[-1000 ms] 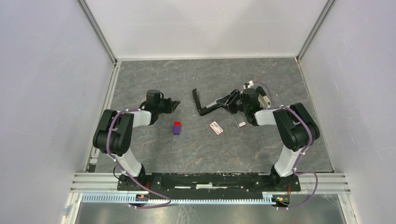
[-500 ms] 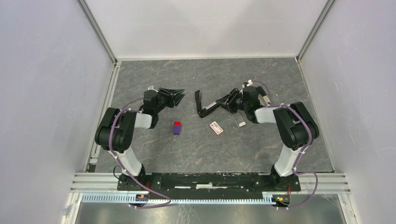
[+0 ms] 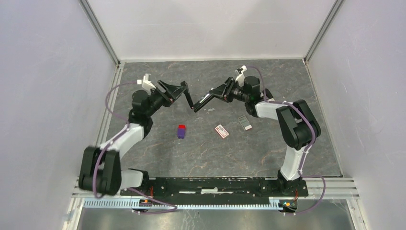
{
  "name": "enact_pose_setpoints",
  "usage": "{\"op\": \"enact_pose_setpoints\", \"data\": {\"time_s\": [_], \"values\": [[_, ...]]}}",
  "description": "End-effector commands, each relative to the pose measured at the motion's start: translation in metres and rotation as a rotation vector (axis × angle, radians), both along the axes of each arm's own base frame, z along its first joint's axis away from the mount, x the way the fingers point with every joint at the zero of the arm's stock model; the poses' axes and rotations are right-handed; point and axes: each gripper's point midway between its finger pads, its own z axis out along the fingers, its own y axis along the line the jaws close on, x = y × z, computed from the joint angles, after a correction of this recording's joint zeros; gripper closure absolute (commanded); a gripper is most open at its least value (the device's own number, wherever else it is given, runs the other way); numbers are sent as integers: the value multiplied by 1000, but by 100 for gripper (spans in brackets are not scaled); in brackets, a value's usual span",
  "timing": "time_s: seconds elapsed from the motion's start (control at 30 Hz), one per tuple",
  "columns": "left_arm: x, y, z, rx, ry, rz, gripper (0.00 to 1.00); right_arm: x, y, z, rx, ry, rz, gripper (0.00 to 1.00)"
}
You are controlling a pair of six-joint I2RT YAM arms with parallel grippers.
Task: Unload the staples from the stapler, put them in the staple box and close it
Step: Unload the staple at the center of the board.
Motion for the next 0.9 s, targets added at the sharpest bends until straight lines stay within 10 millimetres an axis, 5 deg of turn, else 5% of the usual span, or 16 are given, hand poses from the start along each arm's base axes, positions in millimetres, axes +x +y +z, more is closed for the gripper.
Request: {"op": "enact_pose_setpoints", "data": {"time_s": [0.0,0.07,0.2,0.6,0.8,0.87], "values": [[-18,33,16,299,-149,81,10,-1,22,60,184,-219,110,100],[-28,44,19,329,-171,113,0,-6,23,77,245,-272,130,100],[-44,58,14,327,-174,154,0,-18,23,103,315,-329,167,100],[-53,26,67,8,-368,-15,0,-60,20,146,382,-408,233,100],[-56,14,87,-138,-404,-112,23,-73,25,156,396,-430,262,100],[-59,12,92,-182,-421,-138,43,-74,25,157,396,-431,263,100]]}}
